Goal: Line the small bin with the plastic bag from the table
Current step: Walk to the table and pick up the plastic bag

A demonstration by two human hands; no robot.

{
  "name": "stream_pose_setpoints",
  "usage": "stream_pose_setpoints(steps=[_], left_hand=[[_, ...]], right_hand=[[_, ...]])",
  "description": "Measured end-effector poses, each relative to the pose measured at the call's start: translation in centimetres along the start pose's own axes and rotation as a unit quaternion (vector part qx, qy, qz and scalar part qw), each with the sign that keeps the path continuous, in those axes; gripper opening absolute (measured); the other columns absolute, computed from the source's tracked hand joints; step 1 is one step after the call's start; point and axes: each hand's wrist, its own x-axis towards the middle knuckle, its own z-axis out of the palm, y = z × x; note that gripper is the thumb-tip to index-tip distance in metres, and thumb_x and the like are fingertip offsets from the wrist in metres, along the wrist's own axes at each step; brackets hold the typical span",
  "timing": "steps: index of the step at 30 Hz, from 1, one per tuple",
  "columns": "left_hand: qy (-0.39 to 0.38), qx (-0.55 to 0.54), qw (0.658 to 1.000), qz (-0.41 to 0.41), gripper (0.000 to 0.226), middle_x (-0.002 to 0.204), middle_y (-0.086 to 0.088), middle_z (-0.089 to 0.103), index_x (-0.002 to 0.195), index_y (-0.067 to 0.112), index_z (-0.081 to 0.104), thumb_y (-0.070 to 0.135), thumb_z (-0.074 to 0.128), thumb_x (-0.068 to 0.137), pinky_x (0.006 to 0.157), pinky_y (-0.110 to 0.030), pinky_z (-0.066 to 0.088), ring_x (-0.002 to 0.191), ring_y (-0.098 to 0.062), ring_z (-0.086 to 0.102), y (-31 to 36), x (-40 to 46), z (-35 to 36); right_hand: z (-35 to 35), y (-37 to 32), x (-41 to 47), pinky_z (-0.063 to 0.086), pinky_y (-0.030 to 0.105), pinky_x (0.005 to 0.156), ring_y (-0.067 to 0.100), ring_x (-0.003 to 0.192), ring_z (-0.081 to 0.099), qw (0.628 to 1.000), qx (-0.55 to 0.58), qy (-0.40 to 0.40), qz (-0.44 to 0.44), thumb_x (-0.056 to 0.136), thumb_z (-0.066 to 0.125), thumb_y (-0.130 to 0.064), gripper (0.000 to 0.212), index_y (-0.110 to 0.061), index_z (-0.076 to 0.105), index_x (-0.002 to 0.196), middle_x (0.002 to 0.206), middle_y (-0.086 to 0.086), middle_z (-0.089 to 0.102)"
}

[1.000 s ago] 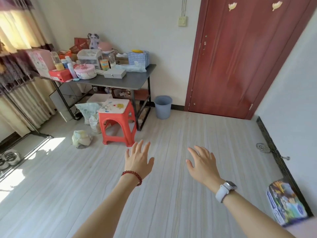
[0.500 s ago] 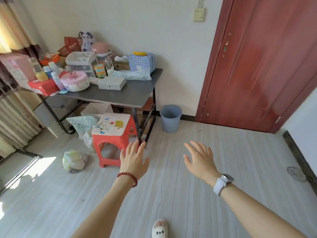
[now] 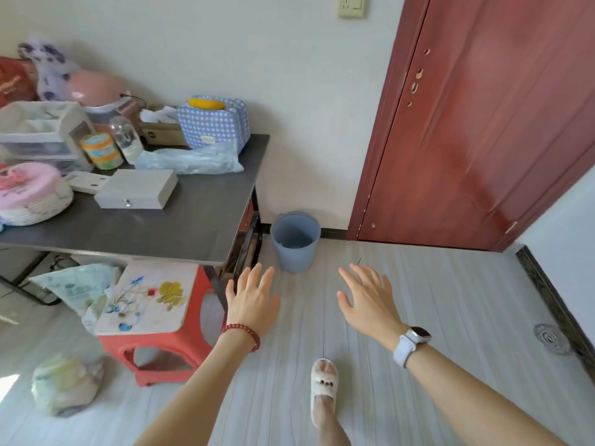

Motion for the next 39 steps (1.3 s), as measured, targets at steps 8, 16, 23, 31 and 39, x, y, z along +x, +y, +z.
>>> stream_pose_setpoints(steps=[8, 16, 23, 31, 39], left_hand=[[-0.003, 0.001, 0.999, -0.042, 0.054, 0.155, -0.005, 0.019, 0.143, 0.023, 0.021, 0.032, 0.040, 0.093, 0.118, -0.049, 0.009, 0.144, -0.025, 0.011, -0.3, 19.4, -1.5], [-0.005, -0.034, 0.991, -0.132, 0.052, 0.155, -0.005, 0.020, 0.142, 0.023, 0.022, 0.033, 0.038, 0.093, 0.119, -0.048, 0.011, 0.144, -0.025, 0.012, -4.7, 32.0, -2.1], [-0.024, -0.040, 0.972, -0.229, 0.056, 0.157, -0.006, 0.010, 0.144, 0.024, 0.015, 0.036, 0.036, 0.093, 0.118, -0.051, 0.010, 0.145, -0.028, 0.003, -13.1, 41.1, 0.4], [-0.045, -0.004, 0.957, -0.285, 0.068, 0.154, -0.009, 0.023, 0.142, 0.027, 0.025, 0.057, 0.018, 0.081, 0.113, -0.060, 0.004, 0.143, -0.034, 0.015, -19.8, 46.0, 3.5], [-0.014, 0.024, 0.956, -0.292, 0.059, 0.140, -0.009, 0.049, 0.130, 0.028, 0.043, 0.053, 0.036, 0.078, 0.107, -0.056, 0.006, 0.132, -0.029, 0.024, -20.1, 46.2, 4.6]], right_hand=[[-1.5, 2.1, 19.8, 0.022, 0.051, 0.114, 0.026, 0.140, 0.021, 0.999, -0.004, -0.024, -0.028, 0.093, 0.039, -0.033, 0.050, -0.020, 0.027, 0.140, 0.152, 0.007, 0.027], [-1.6, -1.5, 36.3, 0.042, 0.050, 0.102, 0.031, 0.128, 0.045, 0.991, -0.009, -0.008, -0.137, 0.090, 0.038, -0.027, 0.046, -0.009, 0.044, 0.131, 0.137, 0.015, 0.050], [0.4, -10.0, 51.2, 0.051, 0.047, 0.092, 0.027, 0.114, 0.060, 0.949, -0.078, 0.035, -0.305, 0.088, 0.031, -0.026, 0.045, -0.004, 0.056, 0.118, 0.116, 0.010, 0.067], [6.1, -20.6, 65.1, 0.022, 0.047, 0.114, 0.029, 0.138, 0.032, 0.874, -0.248, -0.008, -0.417, 0.084, 0.050, -0.049, 0.072, -0.003, 0.034, 0.137, 0.146, 0.017, 0.039], [10.0, -19.1, 69.9, 0.013, 0.058, 0.115, 0.043, 0.141, 0.008, 0.862, -0.244, -0.195, -0.398, 0.085, 0.047, -0.053, 0.078, -0.025, 0.007, 0.145, 0.154, 0.018, 0.017]])
